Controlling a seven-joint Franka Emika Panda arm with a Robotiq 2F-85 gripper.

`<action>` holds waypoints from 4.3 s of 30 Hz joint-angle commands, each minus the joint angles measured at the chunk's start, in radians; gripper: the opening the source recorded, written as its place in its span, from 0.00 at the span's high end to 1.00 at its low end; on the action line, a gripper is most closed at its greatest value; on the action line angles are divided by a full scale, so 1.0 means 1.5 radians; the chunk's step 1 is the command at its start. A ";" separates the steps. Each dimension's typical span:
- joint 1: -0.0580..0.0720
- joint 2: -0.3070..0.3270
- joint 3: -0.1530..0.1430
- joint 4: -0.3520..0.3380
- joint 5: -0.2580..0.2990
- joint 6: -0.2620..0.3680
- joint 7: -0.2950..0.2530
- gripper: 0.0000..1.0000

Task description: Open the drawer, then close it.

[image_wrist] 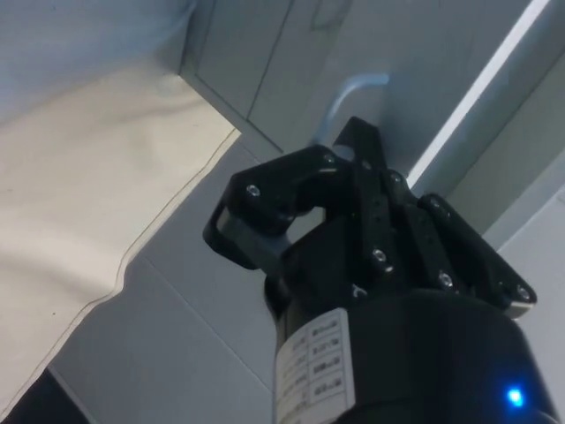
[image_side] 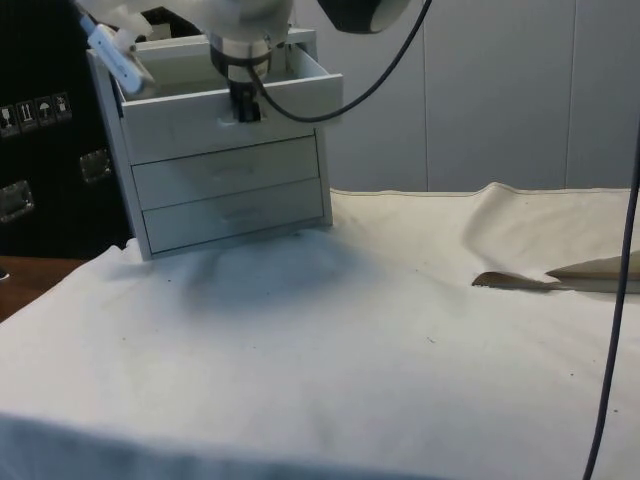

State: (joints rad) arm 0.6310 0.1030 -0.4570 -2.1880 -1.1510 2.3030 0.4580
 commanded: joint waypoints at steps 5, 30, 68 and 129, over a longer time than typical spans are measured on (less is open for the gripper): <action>-0.001 -0.012 -0.004 0.005 -0.005 -0.005 -0.014 1.00; -0.008 0.055 -0.050 0.073 -0.003 0.019 -0.009 1.00; -0.023 0.149 -0.117 0.169 0.003 0.059 0.003 1.00; 0.011 0.041 -0.051 0.076 -0.069 -0.083 0.131 1.00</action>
State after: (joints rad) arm 0.6480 0.1640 -0.5340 -2.0740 -1.2540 2.1780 0.6550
